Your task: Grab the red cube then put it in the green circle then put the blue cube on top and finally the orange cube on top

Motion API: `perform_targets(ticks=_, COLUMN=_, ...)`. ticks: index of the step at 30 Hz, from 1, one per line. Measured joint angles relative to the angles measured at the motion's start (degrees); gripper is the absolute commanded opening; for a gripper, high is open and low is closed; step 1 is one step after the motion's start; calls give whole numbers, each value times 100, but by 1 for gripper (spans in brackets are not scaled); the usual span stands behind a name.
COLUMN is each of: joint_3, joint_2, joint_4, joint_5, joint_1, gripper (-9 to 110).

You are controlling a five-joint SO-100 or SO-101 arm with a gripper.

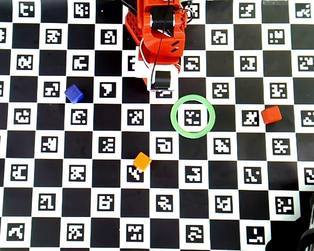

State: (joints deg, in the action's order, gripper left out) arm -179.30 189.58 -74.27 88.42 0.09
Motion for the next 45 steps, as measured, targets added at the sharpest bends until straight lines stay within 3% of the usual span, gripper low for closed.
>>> perform_targets(ticks=35, joint_3=0, joint_2=0, joint_4=0, joint_5=-9, joint_1=-26, gripper=-6)
perform_targets(ticks=40, joint_3=413, joint_2=-255, joint_4=299, joint_5=-1037, joint_1=-35, gripper=-6)
perform_targets(ticks=45, joint_3=2021, joint_2=-1538, joint_4=272, joint_5=-2505, joint_1=-281, gripper=-6)
